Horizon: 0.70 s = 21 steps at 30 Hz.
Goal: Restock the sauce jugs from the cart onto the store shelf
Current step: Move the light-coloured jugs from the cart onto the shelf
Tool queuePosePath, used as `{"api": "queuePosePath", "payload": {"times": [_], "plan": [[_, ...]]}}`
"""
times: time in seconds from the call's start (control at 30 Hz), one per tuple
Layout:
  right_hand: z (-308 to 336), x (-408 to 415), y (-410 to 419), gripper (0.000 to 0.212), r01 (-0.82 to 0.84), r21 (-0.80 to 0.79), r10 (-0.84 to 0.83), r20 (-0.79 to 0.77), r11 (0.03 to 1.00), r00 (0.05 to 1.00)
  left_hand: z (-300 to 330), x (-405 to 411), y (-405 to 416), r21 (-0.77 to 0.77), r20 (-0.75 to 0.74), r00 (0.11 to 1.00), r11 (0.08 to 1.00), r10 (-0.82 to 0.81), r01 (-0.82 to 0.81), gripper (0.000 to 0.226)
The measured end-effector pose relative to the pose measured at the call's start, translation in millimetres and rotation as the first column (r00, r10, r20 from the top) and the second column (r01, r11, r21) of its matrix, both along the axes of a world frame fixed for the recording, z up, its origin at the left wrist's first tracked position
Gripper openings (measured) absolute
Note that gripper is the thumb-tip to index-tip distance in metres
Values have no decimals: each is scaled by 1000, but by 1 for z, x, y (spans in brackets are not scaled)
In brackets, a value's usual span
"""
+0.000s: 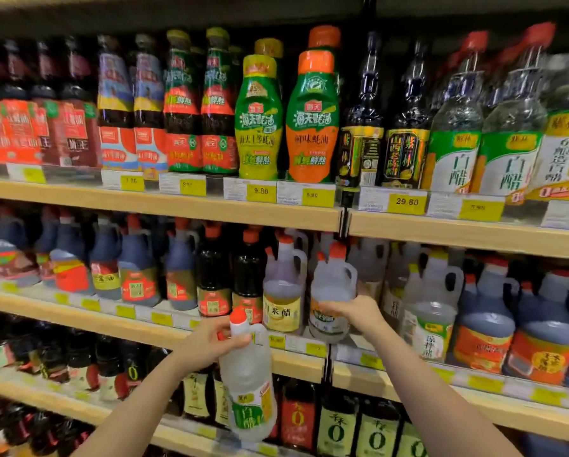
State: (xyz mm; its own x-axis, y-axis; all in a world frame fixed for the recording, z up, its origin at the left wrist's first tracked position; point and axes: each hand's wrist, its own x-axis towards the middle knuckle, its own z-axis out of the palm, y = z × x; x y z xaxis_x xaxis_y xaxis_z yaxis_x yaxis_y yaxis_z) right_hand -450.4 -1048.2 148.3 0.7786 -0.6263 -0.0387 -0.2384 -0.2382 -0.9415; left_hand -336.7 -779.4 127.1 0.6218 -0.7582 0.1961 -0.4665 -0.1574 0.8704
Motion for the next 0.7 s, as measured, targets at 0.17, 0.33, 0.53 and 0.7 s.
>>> {"api": "queuePosePath", "payload": {"times": [0.17, 0.33, 0.53, 0.7], "plan": [[4, 11, -3, 52, 17, 121, -5, -96, 993, 995, -9, 10, -5, 24, -73, 997, 999, -30, 32, 10], [15, -8, 6, 91, -29, -56, 25, -76, 998, 997, 12, -8, -13, 51, -15, 998, 996, -67, 67, 24], [-5, -92, 67, 105, -212, -236, 212, -26, 948, 977, 42, -42, -27, 40, 1, 993, 993, -115, 114, 7], [-16, -113, 110, 87, -250, -190, 254, -5, 949, 967, 68, -86, -50, 36, 73, 981, 984, -178, 176, 10]]}}
